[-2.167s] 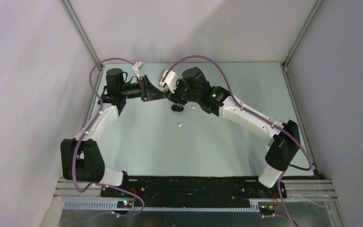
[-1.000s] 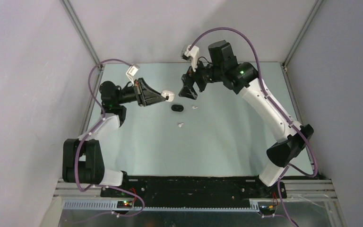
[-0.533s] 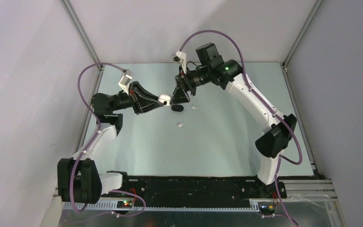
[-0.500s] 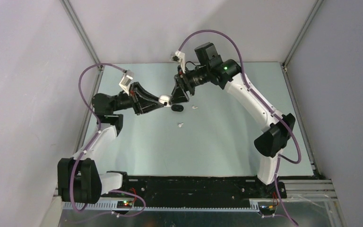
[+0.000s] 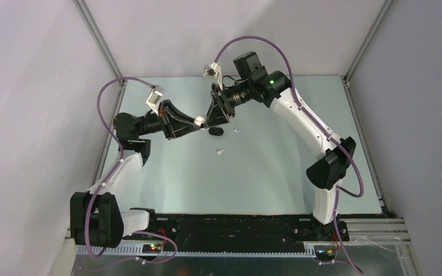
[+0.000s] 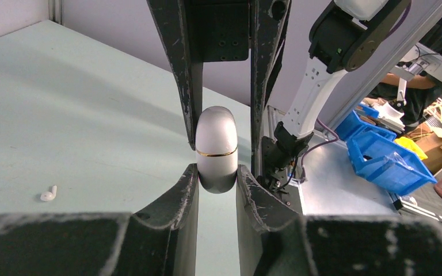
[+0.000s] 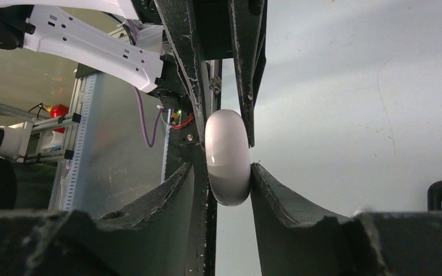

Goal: Insert the wireless bluetooth earbuds into the charging case
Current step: Pass from the left arm to the right, then pass from the right arm to the left

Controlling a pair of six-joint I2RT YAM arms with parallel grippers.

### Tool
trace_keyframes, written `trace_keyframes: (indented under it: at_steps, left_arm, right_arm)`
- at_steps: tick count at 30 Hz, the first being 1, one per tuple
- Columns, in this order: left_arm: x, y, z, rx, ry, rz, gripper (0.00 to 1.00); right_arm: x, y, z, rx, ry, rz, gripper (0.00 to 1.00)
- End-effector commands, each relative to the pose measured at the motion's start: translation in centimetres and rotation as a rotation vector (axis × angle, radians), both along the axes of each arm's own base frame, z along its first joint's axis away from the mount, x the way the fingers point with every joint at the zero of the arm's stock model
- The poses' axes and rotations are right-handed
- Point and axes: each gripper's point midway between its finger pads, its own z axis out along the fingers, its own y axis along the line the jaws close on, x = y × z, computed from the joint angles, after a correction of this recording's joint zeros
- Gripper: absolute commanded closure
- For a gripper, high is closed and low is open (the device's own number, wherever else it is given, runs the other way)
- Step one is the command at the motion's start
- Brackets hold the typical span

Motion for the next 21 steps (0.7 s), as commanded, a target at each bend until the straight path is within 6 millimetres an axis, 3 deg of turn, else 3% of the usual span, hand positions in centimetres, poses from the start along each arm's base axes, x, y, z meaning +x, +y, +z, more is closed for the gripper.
trace_keyframes:
  at_steps: [1,2,5,6,7,9,10,11,12,13,16,21]
  left_arm:
    - [0.6,-0.2,1.6,-0.016,-0.071,0.028,1.0]
    - [0.6,-0.3,1.5,-0.015,-0.065,0.026,1.0]
    - [1.1,-0.3,1.3,-0.02,-0.037,0.042,0.99]
    - [1.1,-0.3,1.2,-0.019,-0.03,0.05,0.96]
    - [1.5,-0.3,1.2,-0.024,-0.017,0.074,0.86]
    - [2.6,0.0,0.8,0.005,-0.004,0.141,0.68]
    - [3.2,0.3,-0.3,0.088,-0.005,0.19,0.55]
    - [3.4,0.7,-3.3,0.185,0.139,0.261,0.47]
    - [3.6,1.1,-2.8,0.263,-0.046,0.278,0.39]
    - [2.9,1.3,-3.8,0.305,-0.045,0.257,0.37]
    - [1.8,1.6,-4.0,0.316,-0.178,0.219,0.29]
    - [0.9,0.8,-2.5,0.202,-0.328,0.196,0.26]
  right_arm:
    - [-0.8,-0.2,0.8,0.011,-0.029,0.015,0.58]
    - [-0.7,-0.2,0.8,0.011,-0.03,0.012,0.61]
    - [-0.4,-0.1,0.8,0.012,-0.039,0.006,0.84]
    - [-0.3,-0.1,0.8,0.011,-0.046,0.006,0.87]
    - [-0.1,-0.2,0.8,0.011,-0.059,0.003,0.92]
    - [0.4,-0.5,0.9,0.006,-0.088,-0.012,0.94]
    - [0.4,-0.7,1.0,0.002,-0.1,-0.016,0.94]
    - [0.8,-1.0,1.1,-0.003,-0.145,-0.025,0.95]
    - [0.6,-1.4,1.2,-0.012,-0.162,-0.027,0.95]
    - [1.0,-1.6,1.2,-0.02,-0.215,-0.031,0.96]
    - [0.9,-2.5,1.1,-0.051,-0.292,-0.035,0.97]
    - [0.4,-2.7,1.6,-0.043,-0.356,-0.009,0.97]
